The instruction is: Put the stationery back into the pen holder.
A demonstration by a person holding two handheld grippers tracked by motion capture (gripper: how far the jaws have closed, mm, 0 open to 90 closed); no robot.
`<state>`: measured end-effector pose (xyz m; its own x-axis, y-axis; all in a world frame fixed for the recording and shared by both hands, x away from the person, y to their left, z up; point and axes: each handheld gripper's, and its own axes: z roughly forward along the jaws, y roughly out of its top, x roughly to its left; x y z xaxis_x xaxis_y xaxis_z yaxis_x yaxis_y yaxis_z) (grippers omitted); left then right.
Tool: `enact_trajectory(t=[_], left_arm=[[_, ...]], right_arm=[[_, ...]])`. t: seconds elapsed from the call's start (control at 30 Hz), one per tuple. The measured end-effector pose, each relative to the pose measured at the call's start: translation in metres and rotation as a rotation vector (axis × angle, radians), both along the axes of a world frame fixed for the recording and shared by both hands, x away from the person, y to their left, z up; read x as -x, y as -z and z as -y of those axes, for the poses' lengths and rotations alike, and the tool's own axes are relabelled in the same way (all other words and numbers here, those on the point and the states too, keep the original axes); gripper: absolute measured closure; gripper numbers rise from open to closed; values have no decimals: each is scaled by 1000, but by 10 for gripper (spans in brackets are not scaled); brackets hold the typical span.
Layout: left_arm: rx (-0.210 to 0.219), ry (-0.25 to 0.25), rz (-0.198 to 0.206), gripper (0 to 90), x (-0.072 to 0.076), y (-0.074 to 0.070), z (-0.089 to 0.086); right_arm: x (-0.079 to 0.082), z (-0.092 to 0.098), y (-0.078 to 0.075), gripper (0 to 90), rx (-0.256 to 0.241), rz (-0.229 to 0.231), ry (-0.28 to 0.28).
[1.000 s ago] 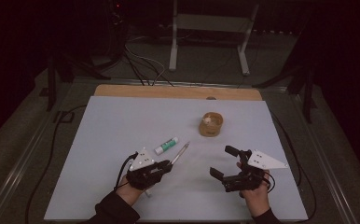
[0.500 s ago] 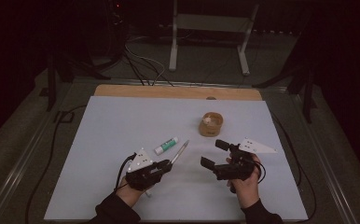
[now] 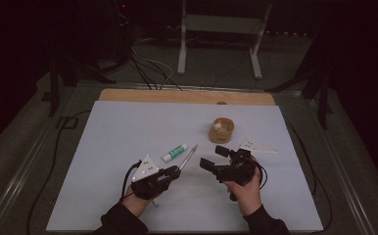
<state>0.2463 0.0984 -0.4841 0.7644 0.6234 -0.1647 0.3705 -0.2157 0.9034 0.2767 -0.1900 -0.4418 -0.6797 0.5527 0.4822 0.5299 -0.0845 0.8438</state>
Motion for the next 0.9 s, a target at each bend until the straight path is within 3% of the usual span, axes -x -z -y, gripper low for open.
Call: enact_trajectory(t=[0.07,0.2,0.27,0.37,0.43,0.47,0.53,0.6,0.63,0.67,0.73,0.8,0.9], left_arm=[[5,2,-3,781,0,0,0],[10,-1,-3,781,0,-1,0],[12,1,-1,782,0,-1,1],[10,5,0,781,0,-1,2],[9,10,0,781,0,0,2],[3,13,6,781,0,0,3],[8,18,4,781,0,0,4],[15,20,10,781,1,0,4],[15,20,10,781,1,0,4],[16,23,13,781,1,-1,4],[18,28,16,782,2,-1,5],[22,35,17,781,2,-1,5],[22,44,14,781,2,0,6]], right_arm=[[0,-3,2,53,-8,-18,-14],[-2,-6,5,67,-19,-48,-15],[-2,-9,8,150,-23,-66,-16],[-3,-11,10,163,-28,-87,-18],[-4,-13,12,214,-36,-104,-27],[-5,-14,14,282,-52,-120,-31],[-5,-15,15,309,-52,-126,-30],[-8,-17,19,403,-81,-179,-29],[-8,-17,19,403,-81,-179,-29],[-10,-17,22,458,-100,-216,-34],[-11,-18,24,484,-110,-227,-34],[-14,-18,29,557,-148,-285,-46],[-15,-17,31,586,-172,-312,-49]])
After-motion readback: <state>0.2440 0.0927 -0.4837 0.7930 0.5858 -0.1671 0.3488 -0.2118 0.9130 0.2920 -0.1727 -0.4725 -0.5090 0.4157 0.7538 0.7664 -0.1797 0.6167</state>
